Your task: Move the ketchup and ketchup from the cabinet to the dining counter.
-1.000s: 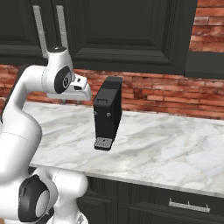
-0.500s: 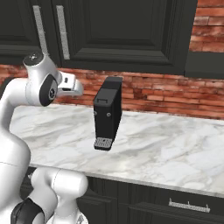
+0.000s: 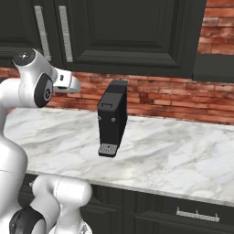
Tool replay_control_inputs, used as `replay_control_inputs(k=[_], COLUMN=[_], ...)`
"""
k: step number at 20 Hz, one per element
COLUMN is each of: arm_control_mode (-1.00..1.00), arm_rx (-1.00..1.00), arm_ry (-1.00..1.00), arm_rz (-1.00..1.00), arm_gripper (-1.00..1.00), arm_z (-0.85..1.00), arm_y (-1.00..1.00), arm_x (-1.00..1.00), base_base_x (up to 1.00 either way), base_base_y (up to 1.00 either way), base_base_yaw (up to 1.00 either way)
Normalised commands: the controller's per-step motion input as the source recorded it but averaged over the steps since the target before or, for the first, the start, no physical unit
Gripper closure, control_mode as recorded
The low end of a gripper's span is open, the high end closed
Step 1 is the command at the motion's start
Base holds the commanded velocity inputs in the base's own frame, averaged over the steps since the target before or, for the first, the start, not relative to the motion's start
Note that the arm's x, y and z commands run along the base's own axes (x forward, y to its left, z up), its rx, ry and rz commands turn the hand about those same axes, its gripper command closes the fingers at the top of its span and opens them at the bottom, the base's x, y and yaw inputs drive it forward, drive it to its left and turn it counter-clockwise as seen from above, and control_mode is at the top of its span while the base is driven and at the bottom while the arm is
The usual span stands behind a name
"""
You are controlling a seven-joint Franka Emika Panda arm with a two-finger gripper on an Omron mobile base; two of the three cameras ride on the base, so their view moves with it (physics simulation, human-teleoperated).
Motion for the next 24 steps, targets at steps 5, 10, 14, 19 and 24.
replay_control_inputs(k=[5, 10, 14, 19, 24], arm_control_mode=[-1.00, -1.00, -1.00, -1.00, -1.00], arm_rx=[0.00, 0.00, 0.00, 0.00, 0.00], arm_ry=[-0.02, -0.12, -0.22, -0.20, -0.12], arm_rz=[-0.01, 0.00, 0.00, 0.00, 0.00], arm_gripper=[-1.00, -1.00, -1.00, -1.00, -1.00], arm_z=[0.48, 0.39, 0.31, 0.29, 0.31], arm_y=[0.18, 0.04, 0.00, 0.02, 0.00], arm_x=[0.09, 0.04, 0.01, 0.06, 0.18], base_base_x=[0.00, 0.00, 0.00, 0.00, 0.00], base_base_y=[0.00, 0.00, 0.00, 0.00, 0.00], base_base_yaw=[0.00, 0.00, 0.00, 0.00, 0.00])
